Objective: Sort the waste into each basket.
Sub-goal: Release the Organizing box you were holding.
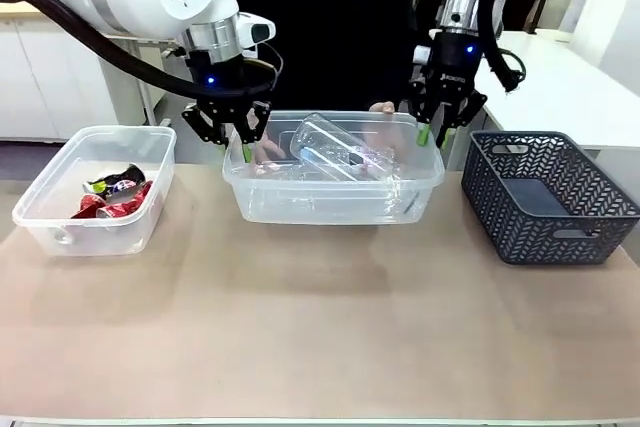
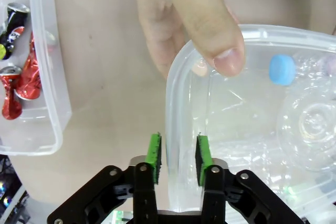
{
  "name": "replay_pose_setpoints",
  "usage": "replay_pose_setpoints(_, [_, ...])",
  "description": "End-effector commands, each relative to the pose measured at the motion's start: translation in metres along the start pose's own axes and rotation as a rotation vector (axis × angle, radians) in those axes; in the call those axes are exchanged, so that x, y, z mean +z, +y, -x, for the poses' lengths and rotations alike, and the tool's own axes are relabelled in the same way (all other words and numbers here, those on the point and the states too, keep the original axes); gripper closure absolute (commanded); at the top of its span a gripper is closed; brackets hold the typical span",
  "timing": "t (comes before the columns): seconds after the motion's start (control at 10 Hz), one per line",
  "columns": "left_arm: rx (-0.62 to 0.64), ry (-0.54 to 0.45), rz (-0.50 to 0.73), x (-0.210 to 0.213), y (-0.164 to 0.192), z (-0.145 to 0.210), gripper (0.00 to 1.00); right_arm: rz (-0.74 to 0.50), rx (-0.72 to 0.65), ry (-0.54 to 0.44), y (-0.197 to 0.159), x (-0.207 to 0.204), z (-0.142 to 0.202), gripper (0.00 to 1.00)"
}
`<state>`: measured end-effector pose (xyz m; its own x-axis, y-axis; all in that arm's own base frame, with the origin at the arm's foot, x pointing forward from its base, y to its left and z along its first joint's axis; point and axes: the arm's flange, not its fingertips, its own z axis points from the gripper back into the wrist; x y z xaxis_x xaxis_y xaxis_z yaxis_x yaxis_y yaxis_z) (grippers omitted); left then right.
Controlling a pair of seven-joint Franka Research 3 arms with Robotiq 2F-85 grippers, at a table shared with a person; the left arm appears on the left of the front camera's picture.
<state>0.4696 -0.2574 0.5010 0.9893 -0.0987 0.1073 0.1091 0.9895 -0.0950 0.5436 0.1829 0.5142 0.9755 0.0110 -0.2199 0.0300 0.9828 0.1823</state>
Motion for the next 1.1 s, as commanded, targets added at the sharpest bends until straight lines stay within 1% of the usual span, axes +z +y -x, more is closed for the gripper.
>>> replay_pose_setpoints(0.0, [-0.027,0.000,-0.009,0.006,0.006,-0.004,0.00,-0.037,-0.037,-0.171,-0.009,-0.020,0.039,0.00])
replay_pose_setpoints(0.1, [-0.024,-0.004,-0.008,0.008,0.007,-0.002,0.13,-0.041,-0.039,-0.226,-0.009,-0.019,0.045,0.15])
replay_pose_setpoints(0.2, [-0.024,-0.016,0.010,0.011,0.008,0.001,0.04,-0.052,-0.017,-0.264,-0.009,-0.021,0.049,0.05])
replay_pose_setpoints(0.3, [-0.022,-0.024,0.018,0.012,0.009,0.003,0.00,-0.053,-0.009,-0.266,-0.009,-0.023,0.049,0.00])
replay_pose_setpoints(0.5, [-0.058,-0.041,0.090,0.015,0.016,0.009,0.00,-0.055,0.002,-0.279,-0.008,-0.025,0.050,0.00])
replay_pose_setpoints(0.7, [-0.069,-0.048,0.118,0.017,0.024,0.015,0.00,-0.055,-0.003,-0.267,-0.007,-0.029,0.045,0.00])
replay_pose_setpoints(0.8, [-0.031,-0.035,0.054,0.017,0.007,0.001,0.00,-0.040,-0.003,-0.262,-0.006,-0.024,0.048,0.00])
replay_pose_setpoints(1.0, [-0.031,-0.035,0.054,0.017,0.007,0.001,0.00,-0.040,-0.003,-0.262,-0.006,-0.024,0.048,0.00])
